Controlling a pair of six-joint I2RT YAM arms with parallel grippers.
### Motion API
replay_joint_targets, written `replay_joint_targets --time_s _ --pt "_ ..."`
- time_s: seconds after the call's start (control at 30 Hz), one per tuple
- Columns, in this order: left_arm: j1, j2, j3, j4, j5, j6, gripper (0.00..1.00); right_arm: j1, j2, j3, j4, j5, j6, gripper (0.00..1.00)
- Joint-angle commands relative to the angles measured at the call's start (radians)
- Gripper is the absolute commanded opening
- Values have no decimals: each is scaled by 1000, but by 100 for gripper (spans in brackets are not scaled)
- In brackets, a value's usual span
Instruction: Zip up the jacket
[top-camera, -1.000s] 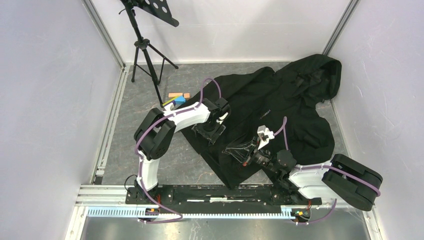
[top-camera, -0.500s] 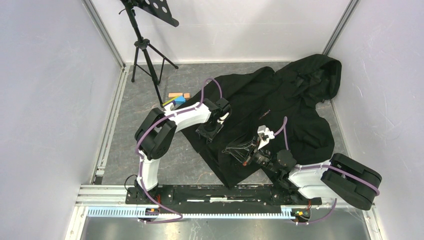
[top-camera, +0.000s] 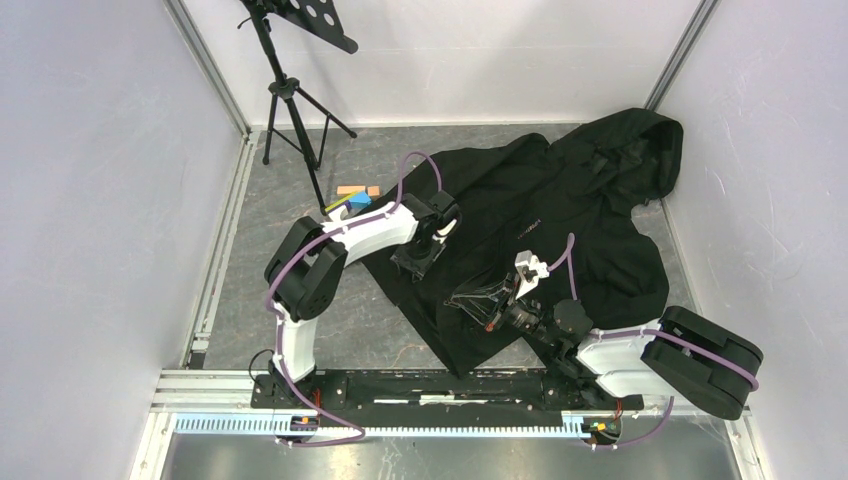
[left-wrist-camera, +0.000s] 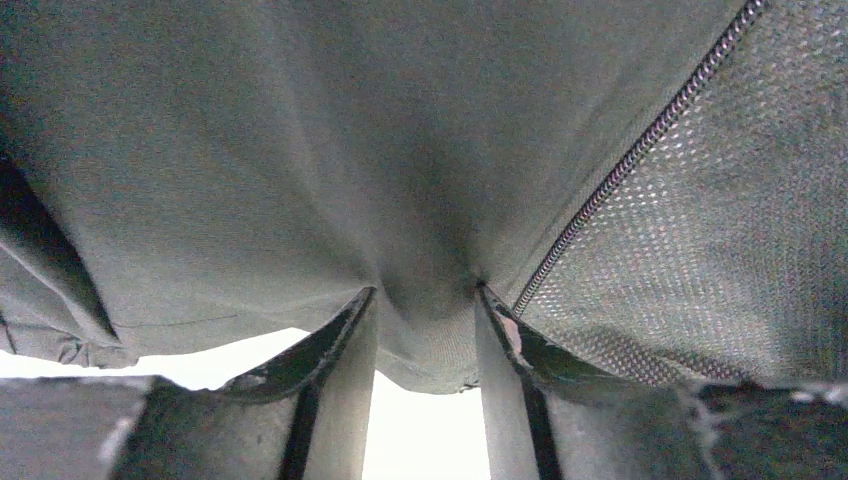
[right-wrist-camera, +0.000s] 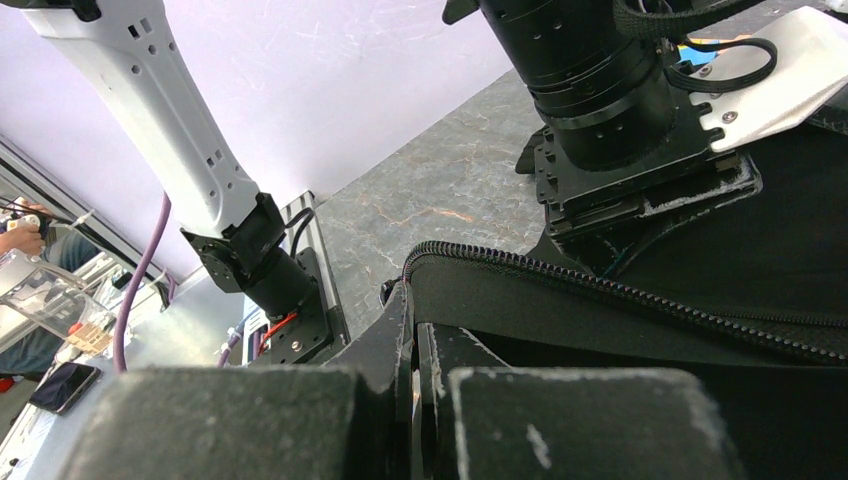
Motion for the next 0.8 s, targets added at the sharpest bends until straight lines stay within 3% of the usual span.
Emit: replay_joint_targets --time_s 0.0,0.2,0.43,0.53,0.77 --pt "14 -37 25 22 -29 14 44 -3 2 -224 77 8 -13 0" --pt "17 -59 26 22 -28 18 34 -3 0 -224 76 8 -14 1" --pt "0 -66 10 6 25 -1 75 -2 -3 -226 79 6 -13 0" --pt "-28 -48 1 -11 -42 -1 82 -2 2 -226 84 5 -11 0" --pt "-29 -7 1 -8 -86 4 81 -2 1 -227 90 3 -10 0"
